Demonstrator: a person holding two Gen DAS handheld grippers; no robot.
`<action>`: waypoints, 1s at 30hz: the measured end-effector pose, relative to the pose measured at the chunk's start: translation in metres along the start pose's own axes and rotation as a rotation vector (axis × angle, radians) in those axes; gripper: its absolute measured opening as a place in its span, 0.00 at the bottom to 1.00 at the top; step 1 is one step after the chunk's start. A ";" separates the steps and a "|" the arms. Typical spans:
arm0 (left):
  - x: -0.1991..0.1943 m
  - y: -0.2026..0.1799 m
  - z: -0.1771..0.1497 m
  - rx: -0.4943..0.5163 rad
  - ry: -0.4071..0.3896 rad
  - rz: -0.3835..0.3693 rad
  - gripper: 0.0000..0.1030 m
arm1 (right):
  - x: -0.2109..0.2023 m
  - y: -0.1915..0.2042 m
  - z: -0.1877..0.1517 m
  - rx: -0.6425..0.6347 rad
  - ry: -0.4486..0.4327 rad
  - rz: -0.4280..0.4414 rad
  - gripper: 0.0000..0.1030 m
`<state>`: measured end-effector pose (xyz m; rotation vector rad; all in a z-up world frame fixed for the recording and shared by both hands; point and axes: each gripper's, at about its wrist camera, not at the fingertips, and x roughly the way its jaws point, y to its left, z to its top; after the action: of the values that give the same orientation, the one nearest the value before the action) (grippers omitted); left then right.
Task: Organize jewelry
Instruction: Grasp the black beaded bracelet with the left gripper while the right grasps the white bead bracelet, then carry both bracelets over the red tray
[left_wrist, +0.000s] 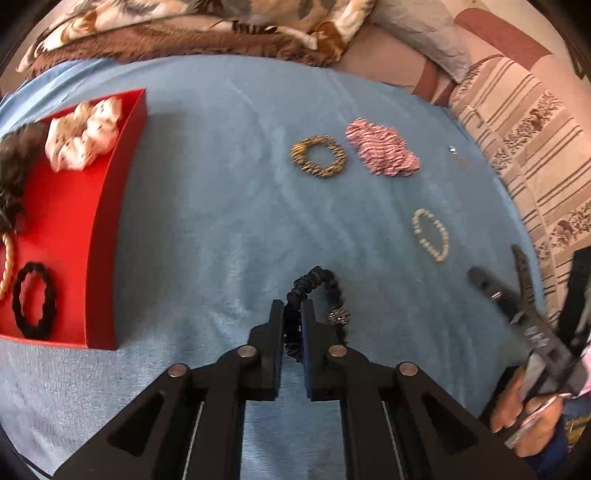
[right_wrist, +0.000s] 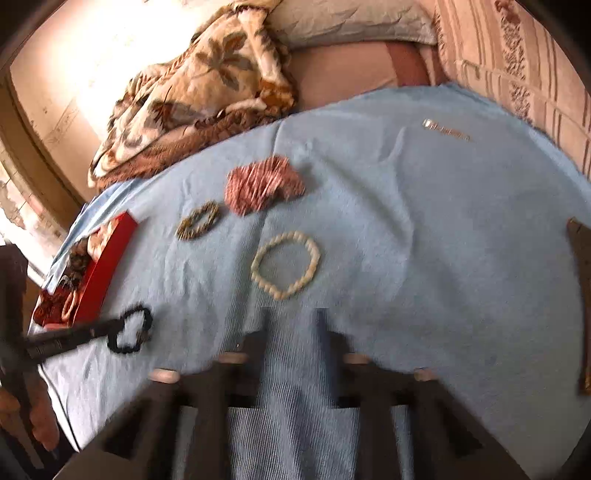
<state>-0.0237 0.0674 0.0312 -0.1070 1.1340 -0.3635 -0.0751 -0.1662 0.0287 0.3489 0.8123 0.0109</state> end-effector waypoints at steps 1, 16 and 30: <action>0.002 0.002 0.000 -0.005 0.001 0.002 0.07 | 0.000 0.001 0.002 -0.001 -0.010 -0.007 0.63; 0.012 -0.015 -0.007 0.058 -0.053 0.060 0.36 | 0.059 0.022 0.028 -0.139 0.074 -0.114 0.07; -0.060 -0.015 -0.013 -0.001 -0.154 -0.028 0.06 | -0.006 0.046 0.036 -0.115 0.003 0.028 0.06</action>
<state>-0.0610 0.0746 0.0822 -0.1491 0.9814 -0.3735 -0.0483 -0.1347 0.0702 0.2515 0.8056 0.0844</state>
